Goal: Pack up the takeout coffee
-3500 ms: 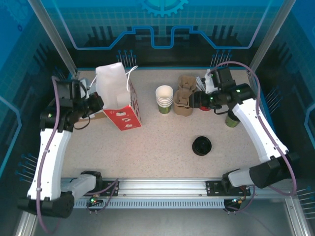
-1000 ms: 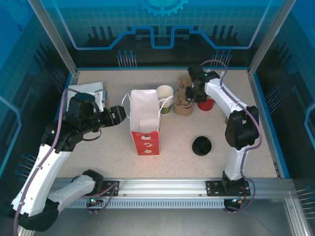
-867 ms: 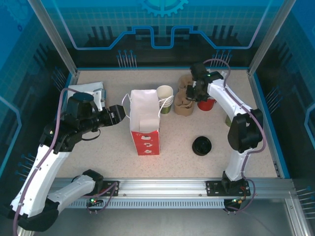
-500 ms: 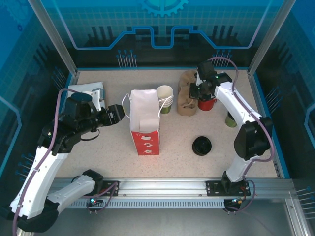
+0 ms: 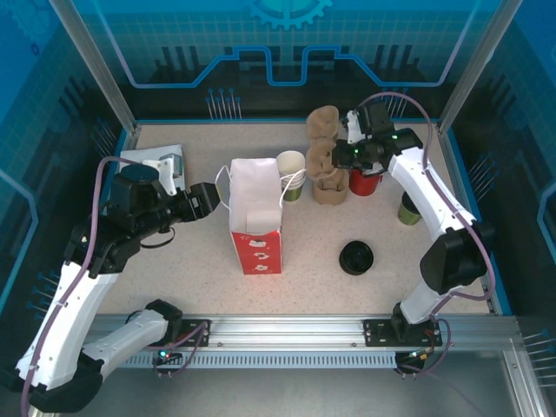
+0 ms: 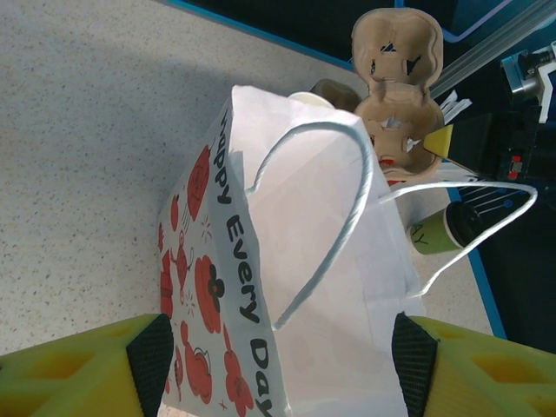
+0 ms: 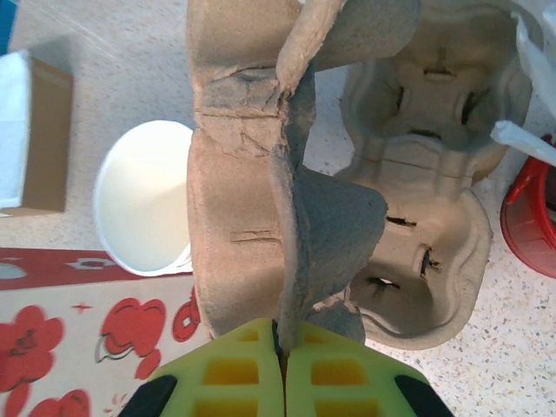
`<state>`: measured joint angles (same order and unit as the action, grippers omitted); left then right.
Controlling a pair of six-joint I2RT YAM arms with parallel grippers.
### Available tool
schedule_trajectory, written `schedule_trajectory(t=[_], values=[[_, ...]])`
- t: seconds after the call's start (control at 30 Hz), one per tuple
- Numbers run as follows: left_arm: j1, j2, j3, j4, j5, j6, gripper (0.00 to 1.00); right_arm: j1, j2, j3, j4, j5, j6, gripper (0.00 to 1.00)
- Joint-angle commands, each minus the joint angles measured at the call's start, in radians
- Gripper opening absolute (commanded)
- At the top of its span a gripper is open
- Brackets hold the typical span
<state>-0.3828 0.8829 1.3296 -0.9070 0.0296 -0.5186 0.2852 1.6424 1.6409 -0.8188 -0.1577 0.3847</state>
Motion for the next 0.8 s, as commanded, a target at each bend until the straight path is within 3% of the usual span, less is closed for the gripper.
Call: schedule_trajectory(t=[0.0, 0.4, 0.6, 0.77], values=[[-0.006, -0.013, 0.044, 0.076, 0.010, -0.006, 0.71, -0.017, -0.073, 0.052, 0.052, -0.070, -0.017, 0.00], [-0.007, 0.095, 0.195, 0.225, 0.238, 0.031, 0.71, -0.014, -0.240, 0.115, 0.176, -0.085, 0.017, 0.00], [-0.012, 0.211, 0.271, 0.322, 0.376, 0.002, 0.70, -0.011, -0.325, 0.113, 0.239, -0.157, 0.058, 0.00], [-0.067, 0.307, 0.344, 0.364, 0.415, 0.010, 0.70, 0.005, -0.359, 0.112, 0.269, -0.255, 0.106, 0.00]])
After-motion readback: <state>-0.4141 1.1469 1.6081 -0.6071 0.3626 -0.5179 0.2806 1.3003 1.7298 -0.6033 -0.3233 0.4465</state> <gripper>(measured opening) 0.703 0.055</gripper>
